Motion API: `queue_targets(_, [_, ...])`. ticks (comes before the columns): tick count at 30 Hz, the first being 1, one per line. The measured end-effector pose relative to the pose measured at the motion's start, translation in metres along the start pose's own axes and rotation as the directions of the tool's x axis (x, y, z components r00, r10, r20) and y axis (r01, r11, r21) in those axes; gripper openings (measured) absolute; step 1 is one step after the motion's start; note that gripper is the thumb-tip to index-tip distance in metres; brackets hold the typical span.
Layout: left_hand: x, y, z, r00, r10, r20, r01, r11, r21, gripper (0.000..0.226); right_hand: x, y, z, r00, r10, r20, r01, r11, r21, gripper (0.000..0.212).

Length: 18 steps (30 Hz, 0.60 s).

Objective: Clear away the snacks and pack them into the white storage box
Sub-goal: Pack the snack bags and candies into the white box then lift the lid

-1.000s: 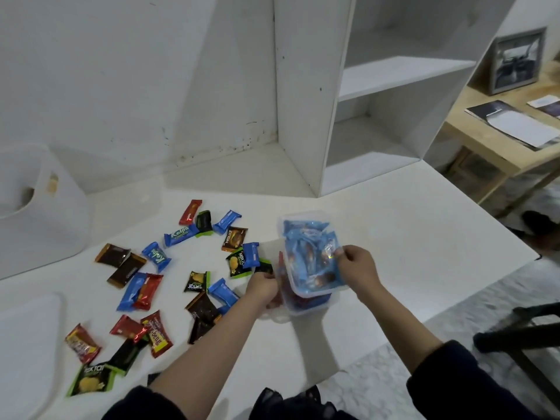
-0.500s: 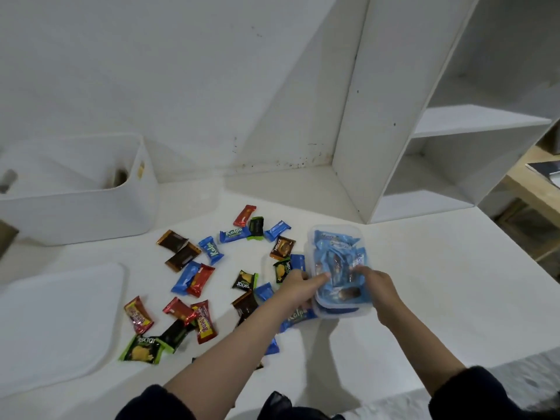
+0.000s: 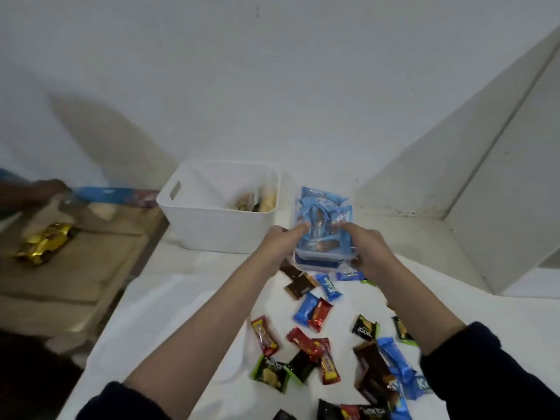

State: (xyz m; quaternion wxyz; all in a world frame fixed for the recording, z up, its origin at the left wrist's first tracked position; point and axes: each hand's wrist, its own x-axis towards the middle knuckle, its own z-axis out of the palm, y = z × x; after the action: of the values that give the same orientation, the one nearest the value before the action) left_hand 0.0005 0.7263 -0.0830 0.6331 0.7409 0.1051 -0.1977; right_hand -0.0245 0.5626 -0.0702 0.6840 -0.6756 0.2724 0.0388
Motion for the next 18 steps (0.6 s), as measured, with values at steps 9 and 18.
queue_targets(9, [0.059,0.082,-0.202,0.985,0.095,-0.147,-0.092,0.995,0.027,0.053,0.046,-0.094,0.192,0.947,-0.099,0.306,0.095,0.995,0.027,0.015])
queue_targets(18, [0.160,0.059,-0.280,0.982,-0.012,-0.186,0.047,0.982,0.184,0.046,0.131,-0.069,0.320,0.939,0.126,0.319,-0.122,0.992,-0.033,0.036])
